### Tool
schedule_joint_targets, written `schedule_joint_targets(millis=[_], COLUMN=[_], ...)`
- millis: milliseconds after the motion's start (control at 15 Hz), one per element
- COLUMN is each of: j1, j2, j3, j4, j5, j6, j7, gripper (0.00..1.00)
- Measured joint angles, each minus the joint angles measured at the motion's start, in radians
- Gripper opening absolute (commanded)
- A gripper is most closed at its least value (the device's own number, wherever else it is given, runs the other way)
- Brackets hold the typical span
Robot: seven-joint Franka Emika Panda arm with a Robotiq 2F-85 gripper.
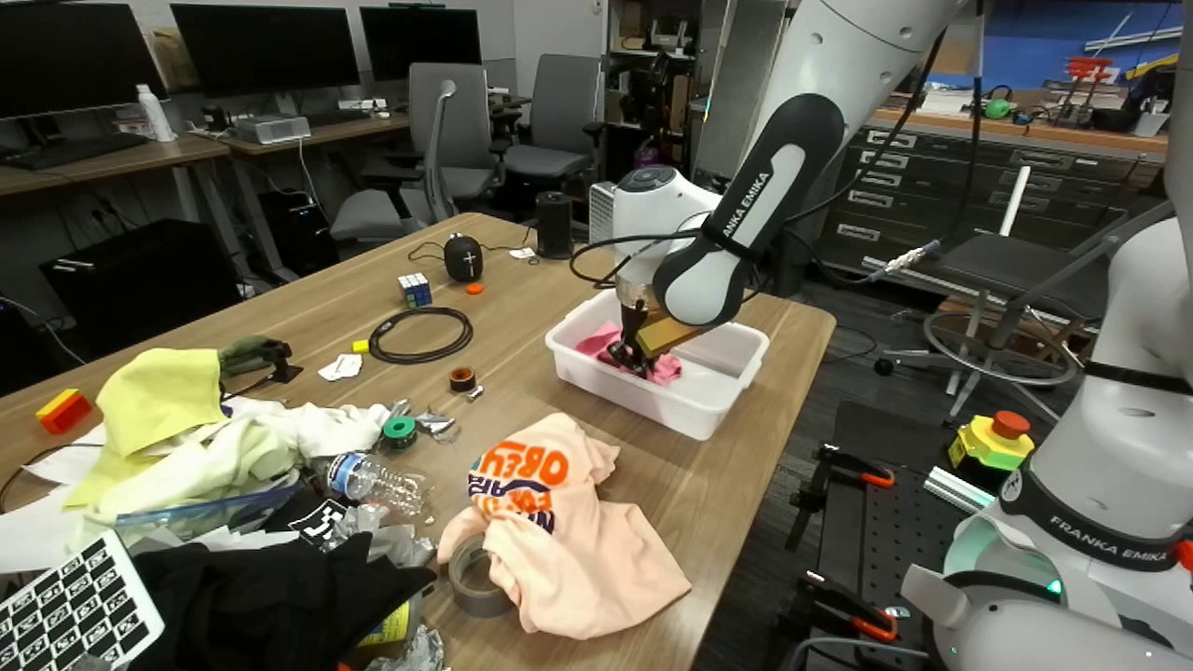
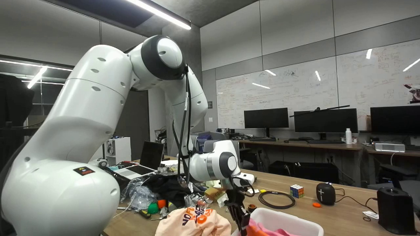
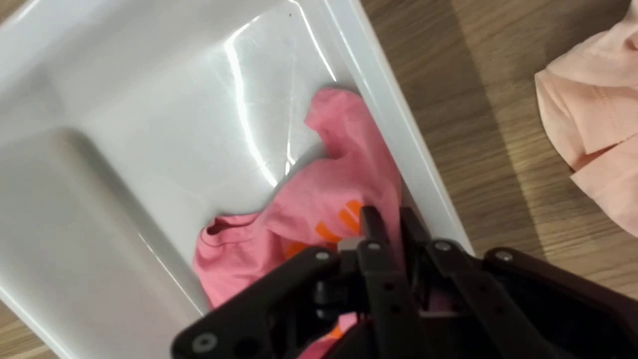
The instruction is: Remove the shirts from the basket.
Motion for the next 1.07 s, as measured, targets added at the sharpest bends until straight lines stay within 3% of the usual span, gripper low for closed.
schedule_joint_targets(millis=[667,1067], j1=[-0.008,-0.046], j2=[-0.136,-0.363], j3=[-0.001,0.014], j4=[-0.011,-0.024], j5=[0.022,0.002], j6=[-0.021,-0.148], j7=[-0.039,-0.054], gripper=[0.01,0.01])
